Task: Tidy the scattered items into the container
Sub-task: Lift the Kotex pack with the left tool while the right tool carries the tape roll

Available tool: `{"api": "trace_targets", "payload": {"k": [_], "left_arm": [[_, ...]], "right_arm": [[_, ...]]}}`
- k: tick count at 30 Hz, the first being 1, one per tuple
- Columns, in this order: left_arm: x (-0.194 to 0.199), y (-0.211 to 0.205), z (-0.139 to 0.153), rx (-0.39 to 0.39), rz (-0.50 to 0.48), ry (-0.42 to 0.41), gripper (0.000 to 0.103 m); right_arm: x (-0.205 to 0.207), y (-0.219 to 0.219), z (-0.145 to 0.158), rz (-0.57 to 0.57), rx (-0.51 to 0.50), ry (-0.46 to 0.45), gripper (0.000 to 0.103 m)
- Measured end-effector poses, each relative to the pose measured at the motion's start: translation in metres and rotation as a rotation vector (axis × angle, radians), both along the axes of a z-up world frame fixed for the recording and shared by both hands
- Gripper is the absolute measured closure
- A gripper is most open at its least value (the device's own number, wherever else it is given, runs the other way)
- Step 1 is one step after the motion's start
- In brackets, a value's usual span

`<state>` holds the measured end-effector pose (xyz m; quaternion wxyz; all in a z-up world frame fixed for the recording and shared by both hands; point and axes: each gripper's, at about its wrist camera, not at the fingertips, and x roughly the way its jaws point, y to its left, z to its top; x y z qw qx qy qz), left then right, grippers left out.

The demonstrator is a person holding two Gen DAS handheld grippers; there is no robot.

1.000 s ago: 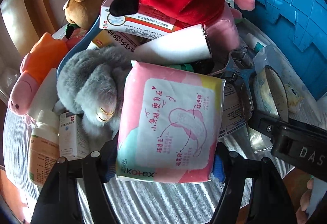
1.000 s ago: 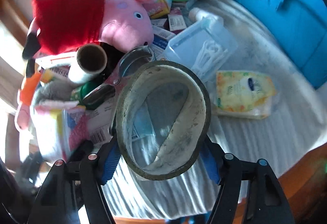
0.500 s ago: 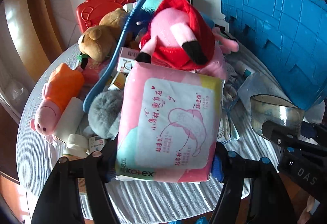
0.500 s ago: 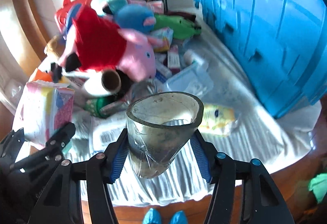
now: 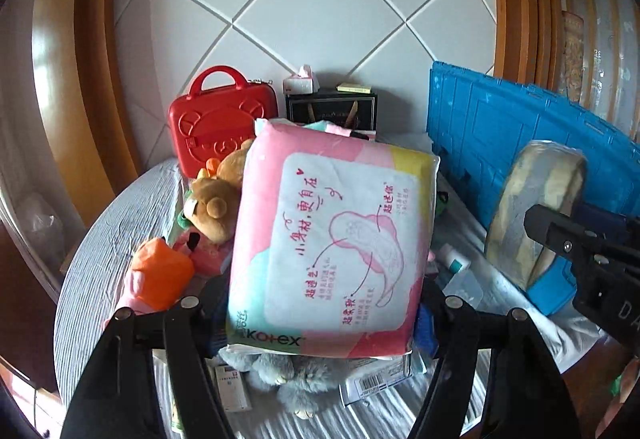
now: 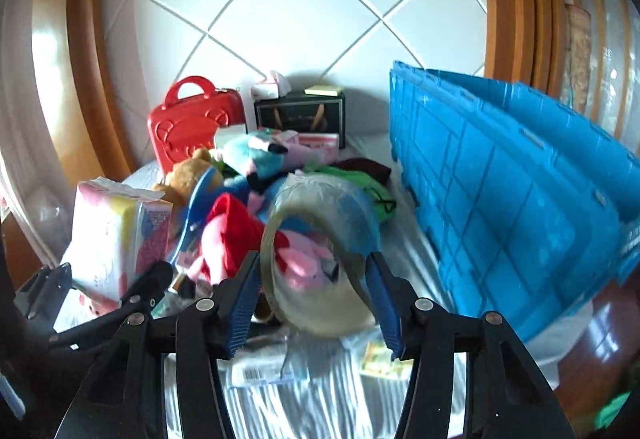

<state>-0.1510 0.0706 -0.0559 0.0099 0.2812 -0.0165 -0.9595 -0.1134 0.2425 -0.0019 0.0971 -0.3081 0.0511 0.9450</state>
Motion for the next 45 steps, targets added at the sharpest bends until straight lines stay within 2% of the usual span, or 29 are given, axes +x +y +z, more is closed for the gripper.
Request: {"api": "trace_targets", "payload": {"k": [3, 4, 5, 10, 12, 15, 19, 24, 26, 30, 31, 34, 38, 45], "left_arm": [[-0.007, 0.004, -0.001, -0.004, 0.008, -0.007, 0.034], [-0.008, 0.004, -0.005, -0.005, 0.013, -0.014, 0.034], [-0.009, 0.004, -0.01, -0.003, 0.019, -0.026, 0.034], [-0.016, -0.003, -0.05, -0.015, 0.065, -0.118, 0.034], [-0.014, -0.006, -0.069, -0.008, 0.077, -0.155, 0.034], [-0.009, -0.003, -0.099, -0.014, 0.071, -0.212, 0.034], [-0.005, 0.014, -0.131, -0.009, 0.038, -0.278, 0.034], [-0.003, 0.046, -0.155, -0.003, -0.024, -0.317, 0.034], [-0.003, 0.06, -0.163, -0.003, -0.048, -0.334, 0.034], [-0.001, 0.084, -0.17, 0.003, -0.086, -0.346, 0.034], [0.001, 0.091, -0.171, 0.002, -0.099, -0.345, 0.034], [0.003, 0.113, -0.177, -0.007, -0.135, -0.354, 0.034], [0.004, 0.137, -0.186, -0.029, -0.163, -0.365, 0.034], [-0.004, 0.144, -0.205, -0.074, -0.156, -0.387, 0.034]], "right_arm": [[-0.014, 0.006, -0.007, 0.03, -0.015, -0.029, 0.055], [-0.019, 0.007, -0.013, 0.045, -0.025, -0.044, 0.065], [-0.023, 0.007, -0.02, 0.056, -0.036, -0.061, 0.097], [-0.043, 0.017, -0.075, 0.067, -0.097, -0.192, 0.099], [-0.041, 0.026, -0.102, 0.048, -0.135, -0.232, 0.096], [-0.028, 0.037, -0.142, 0.014, -0.187, -0.271, 0.085], [-0.001, 0.05, -0.169, -0.04, -0.19, -0.257, 0.061], [0.032, 0.074, -0.183, -0.099, -0.19, -0.241, 0.056], [0.041, 0.081, -0.181, -0.12, -0.163, -0.236, 0.037], [0.062, 0.095, -0.175, -0.145, -0.14, -0.193, 0.031], [0.066, 0.099, -0.176, -0.161, -0.13, -0.195, 0.025], [0.078, 0.118, -0.185, -0.211, -0.139, -0.204, 0.024], [0.086, 0.139, -0.203, -0.248, -0.207, -0.239, 0.024], [0.084, 0.142, -0.21, -0.283, -0.292, -0.208, 0.021]]}}
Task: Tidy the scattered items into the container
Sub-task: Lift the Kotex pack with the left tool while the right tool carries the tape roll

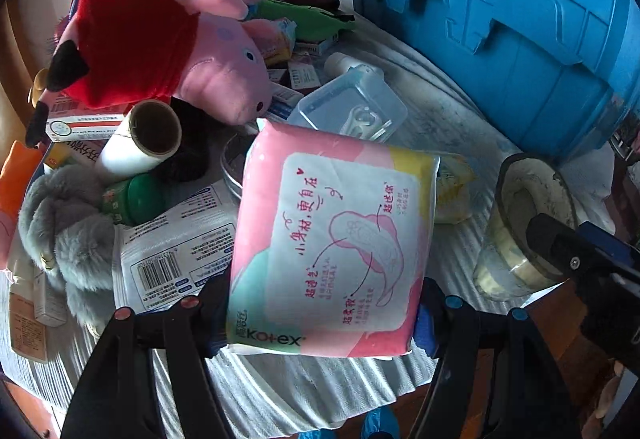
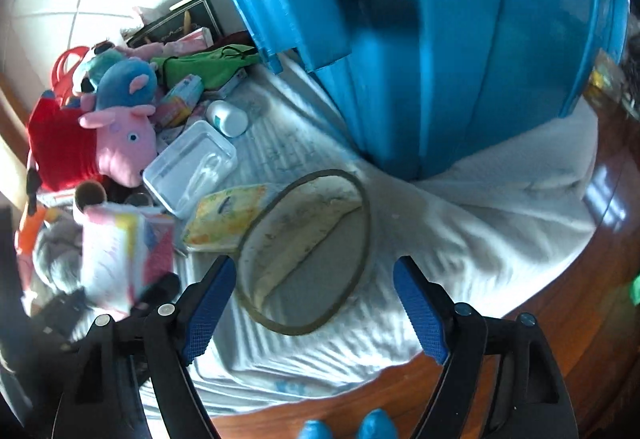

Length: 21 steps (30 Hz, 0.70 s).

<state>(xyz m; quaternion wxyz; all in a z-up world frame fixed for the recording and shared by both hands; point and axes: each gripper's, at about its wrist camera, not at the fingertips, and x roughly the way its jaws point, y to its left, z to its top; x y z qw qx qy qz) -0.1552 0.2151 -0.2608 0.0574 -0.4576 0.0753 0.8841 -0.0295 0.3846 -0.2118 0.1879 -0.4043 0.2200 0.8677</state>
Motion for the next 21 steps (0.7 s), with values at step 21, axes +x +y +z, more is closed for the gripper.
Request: {"api": "trace_targets", "payload": {"k": [21], "left_arm": [[-0.013, -0.013, 0.005, -0.011, -0.088, 0.041, 0.034]], "right_arm": [[-0.009, -0.013, -0.018, -0.108, 0.08, -0.025, 0.025]]}}
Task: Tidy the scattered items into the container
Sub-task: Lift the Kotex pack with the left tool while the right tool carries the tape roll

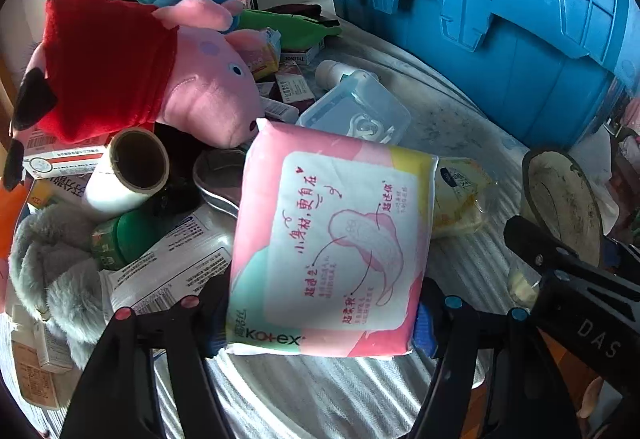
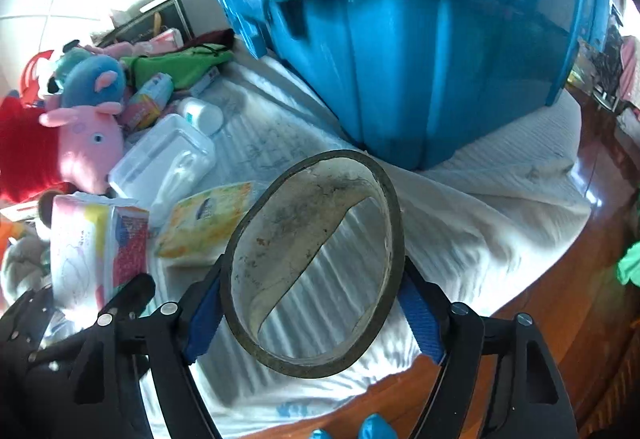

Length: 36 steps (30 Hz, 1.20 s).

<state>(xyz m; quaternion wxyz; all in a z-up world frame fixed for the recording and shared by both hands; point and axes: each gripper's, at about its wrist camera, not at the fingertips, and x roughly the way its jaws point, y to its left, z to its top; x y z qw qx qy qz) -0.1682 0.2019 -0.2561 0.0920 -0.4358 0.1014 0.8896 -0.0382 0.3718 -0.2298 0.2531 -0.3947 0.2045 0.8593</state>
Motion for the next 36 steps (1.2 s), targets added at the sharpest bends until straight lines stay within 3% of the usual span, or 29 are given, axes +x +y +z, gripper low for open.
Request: {"api": "trace_targets", "payload": {"k": [4, 10, 16, 21, 25, 29, 32, 36], "left_arm": [[0.007, -0.014, 0.025, 0.006, 0.02, 0.056, 0.034], [0.019, -0.05, 0.095, 0.043, 0.077, 0.19, 0.034], [0.024, -0.082, 0.174, 0.08, 0.148, 0.335, 0.034], [0.022, -0.072, 0.238, 0.114, 0.155, 0.464, 0.034], [0.012, -0.039, 0.283, 0.132, 0.121, 0.528, 0.034], [-0.016, 0.024, 0.319, 0.125, 0.07, 0.552, 0.034], [-0.054, 0.081, 0.343, 0.148, 0.033, 0.512, 0.034], [-0.129, 0.166, 0.363, 0.16, 0.023, 0.374, 0.034]], "right_arm": [[0.008, -0.02, 0.024, 0.054, 0.022, 0.04, 0.025], [0.007, -0.063, 0.086, 0.168, 0.07, 0.139, 0.025], [-0.008, -0.096, 0.178, 0.271, 0.18, 0.304, 0.025], [-0.017, -0.088, 0.258, 0.291, 0.29, 0.425, 0.025], [-0.018, -0.052, 0.314, 0.274, 0.381, 0.483, 0.025], [-0.021, 0.013, 0.353, 0.252, 0.471, 0.477, 0.025], [-0.033, 0.075, 0.373, 0.229, 0.517, 0.441, 0.025], [-0.057, 0.179, 0.391, 0.245, 0.515, 0.352, 0.025]]}}
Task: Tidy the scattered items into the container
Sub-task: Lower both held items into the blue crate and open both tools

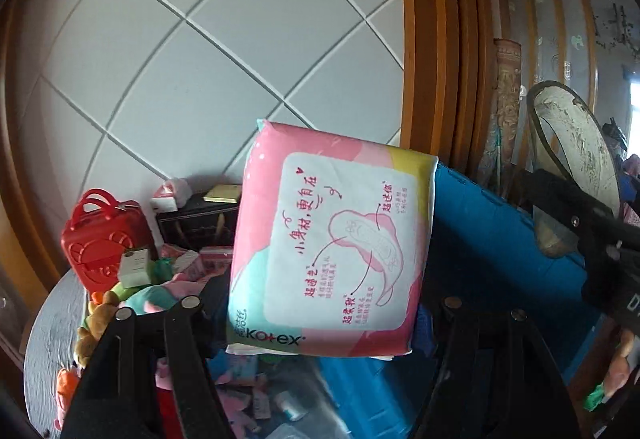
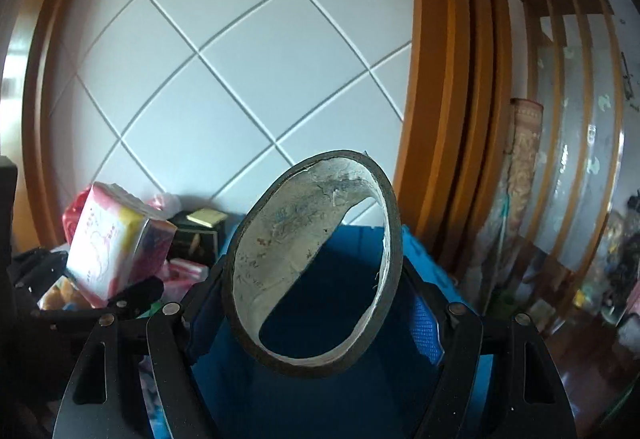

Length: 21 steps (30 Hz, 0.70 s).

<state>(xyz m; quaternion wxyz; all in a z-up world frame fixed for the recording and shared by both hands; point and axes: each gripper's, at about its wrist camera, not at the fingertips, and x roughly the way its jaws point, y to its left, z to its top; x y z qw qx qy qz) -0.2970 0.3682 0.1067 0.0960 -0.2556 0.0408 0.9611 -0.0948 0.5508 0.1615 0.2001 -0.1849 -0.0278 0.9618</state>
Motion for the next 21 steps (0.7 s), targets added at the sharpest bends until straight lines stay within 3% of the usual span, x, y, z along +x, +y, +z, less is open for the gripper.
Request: {"api": "trace_targets", "payload": {"k": [4, 9, 12, 18, 21], "left_arm": [[-0.088, 0.073, -0.02, -0.02, 0.023, -0.21, 0.034], [-0.172, 0.113, -0.094, -0.15, 0.119, -0.423, 0.034], [-0.203, 0.121, -0.148, -0.195, 0.148, -0.576, 0.034], [-0.231, 0.139, -0.235, -0.348, 0.212, -0.765, 0.034], [-0.232, 0.132, -0.269, -0.323, 0.203, -0.878, 0.034]], "right_arm": [[-0.043, 0.097, -0.015, -0.003, -0.063, -0.16, 0.026], [-0.097, 0.167, -0.089, 0.013, -0.156, -0.37, 0.026], [-0.121, 0.186, -0.144, -0.003, -0.156, -0.523, 0.026], [-0.148, 0.225, -0.25, -0.031, -0.302, -0.784, 0.026], [-0.155, 0.225, -0.29, -0.015, -0.284, -0.898, 0.026]]}}
